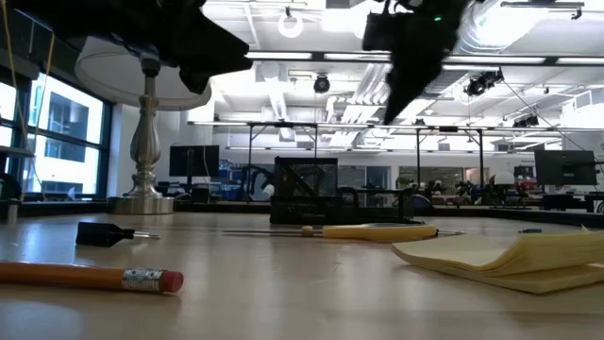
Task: Pick and place office supplies into organizer
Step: Put the top black binder clip into the black desk organizer
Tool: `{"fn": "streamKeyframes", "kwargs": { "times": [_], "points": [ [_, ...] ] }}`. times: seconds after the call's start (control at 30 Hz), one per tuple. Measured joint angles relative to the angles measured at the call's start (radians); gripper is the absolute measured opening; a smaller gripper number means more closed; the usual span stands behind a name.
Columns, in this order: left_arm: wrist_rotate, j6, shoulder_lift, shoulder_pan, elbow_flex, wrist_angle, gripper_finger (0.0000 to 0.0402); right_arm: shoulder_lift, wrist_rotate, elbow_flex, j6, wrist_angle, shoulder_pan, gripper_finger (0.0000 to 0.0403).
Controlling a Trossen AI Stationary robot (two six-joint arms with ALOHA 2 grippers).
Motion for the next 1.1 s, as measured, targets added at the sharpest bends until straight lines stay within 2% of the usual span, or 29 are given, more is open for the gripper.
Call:
{"fn": "streamKeyframes", "kwargs": {
  "times": [0.13,0.23,0.33,0.43,0.57,0.77,0.87,1.1],
  "points": [
    [0.000,0.002,-0.015,0.000,0.000,-0.011,0.0131,-0.001,0.123,-0.011,0.105,-0.173,0.077,0.0135],
    [-0.002,0.006,-0.040,0.000,0.002,-0.012,0.0131,-0.029,0.130,-0.097,0.189,-0.162,0.118,0.0130],
    [-0.014,0.006,-0.081,0.000,0.012,-0.053,0.0131,-0.057,0.068,-0.214,0.249,-0.024,0.143,0.0126],
    [-0.017,0.006,-0.116,0.000,0.028,-0.105,0.0131,-0.080,0.015,-0.322,0.225,0.183,0.172,0.0124],
    [-0.017,0.010,-0.134,0.000,0.033,-0.111,0.0131,-0.091,0.000,-0.444,0.141,0.467,0.208,0.0124],
    [-0.017,0.039,-0.136,0.000,0.032,-0.114,0.0131,-0.090,0.009,-0.577,0.064,0.739,0.216,0.0126],
    [-0.017,0.052,-0.136,0.000,0.032,-0.114,0.0131,-0.090,0.009,-0.621,0.054,0.817,0.216,0.0142],
    [-0.017,0.054,-0.136,0.000,0.032,-0.114,0.0131,-0.031,0.003,-0.682,0.074,0.968,0.213,0.0208]
  ]
}}
